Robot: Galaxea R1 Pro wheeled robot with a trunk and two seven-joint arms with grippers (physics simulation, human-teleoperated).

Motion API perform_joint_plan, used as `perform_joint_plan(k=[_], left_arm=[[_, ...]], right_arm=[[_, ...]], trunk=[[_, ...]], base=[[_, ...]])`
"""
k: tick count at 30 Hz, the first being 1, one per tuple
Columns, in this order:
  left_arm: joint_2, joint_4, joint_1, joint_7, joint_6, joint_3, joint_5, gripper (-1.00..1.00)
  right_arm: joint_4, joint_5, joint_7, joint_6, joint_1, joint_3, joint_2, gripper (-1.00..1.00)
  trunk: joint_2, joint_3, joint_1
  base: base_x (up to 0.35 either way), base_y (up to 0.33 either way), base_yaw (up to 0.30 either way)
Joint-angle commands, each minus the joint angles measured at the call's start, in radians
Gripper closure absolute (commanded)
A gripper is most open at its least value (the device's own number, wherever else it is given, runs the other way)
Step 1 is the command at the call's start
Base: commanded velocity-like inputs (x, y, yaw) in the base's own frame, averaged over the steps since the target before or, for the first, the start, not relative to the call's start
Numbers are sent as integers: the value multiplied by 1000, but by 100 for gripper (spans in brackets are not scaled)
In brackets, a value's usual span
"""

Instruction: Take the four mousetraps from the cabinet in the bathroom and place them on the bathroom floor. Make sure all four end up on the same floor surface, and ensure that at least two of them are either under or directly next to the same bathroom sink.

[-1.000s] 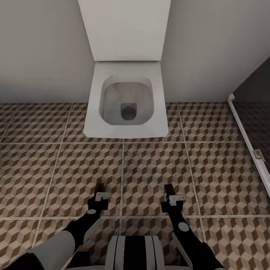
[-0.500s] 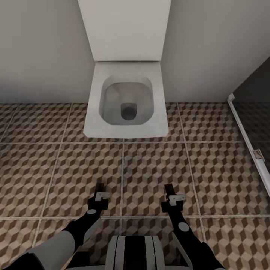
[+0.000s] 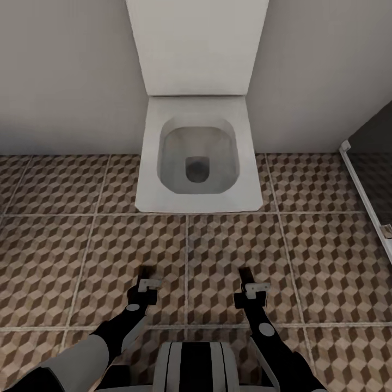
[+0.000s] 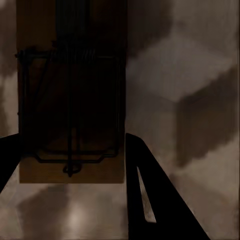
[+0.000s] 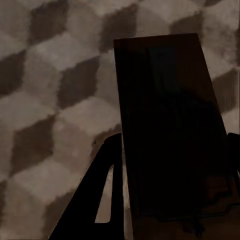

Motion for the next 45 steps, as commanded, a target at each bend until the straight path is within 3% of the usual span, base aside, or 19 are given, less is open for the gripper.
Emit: perform_joint_plan(k=[1, 10, 19, 27, 38, 45], left_arm=[[0, 0, -1, 4, -4, -8, 8, 100], [0, 1, -1, 4, -4, -9, 8, 100], [-9, 10, -1, 4, -4, -21, 8, 100], [-19, 23, -1, 4, -4, -53, 8, 100], [-20, 24, -1, 4, -4, -61, 8, 100], [-25, 29, -1, 4, -4, -98, 9, 100]], right_arm=[[1, -9, -3, -5, 0, 3, -1, 100], [2, -9, -3, -5, 0, 7, -1, 100], [19, -7, -4, -6, 0, 63, 0, 100], [23, -7, -5, -11, 0, 72, -1, 100], [31, -7, -5, -11, 0, 72, -1, 100], [57, -7, -3, -12, 0, 73, 2, 100]], trunk=[[0, 0, 0], [0, 0, 0], [0, 0, 0], [0, 0, 0], [0, 0, 0], [0, 0, 0]], base=[[214, 258, 0], [218, 262, 0], [221, 120, 0], [147, -104, 0], [15, -160, 0], [0, -6, 0]])
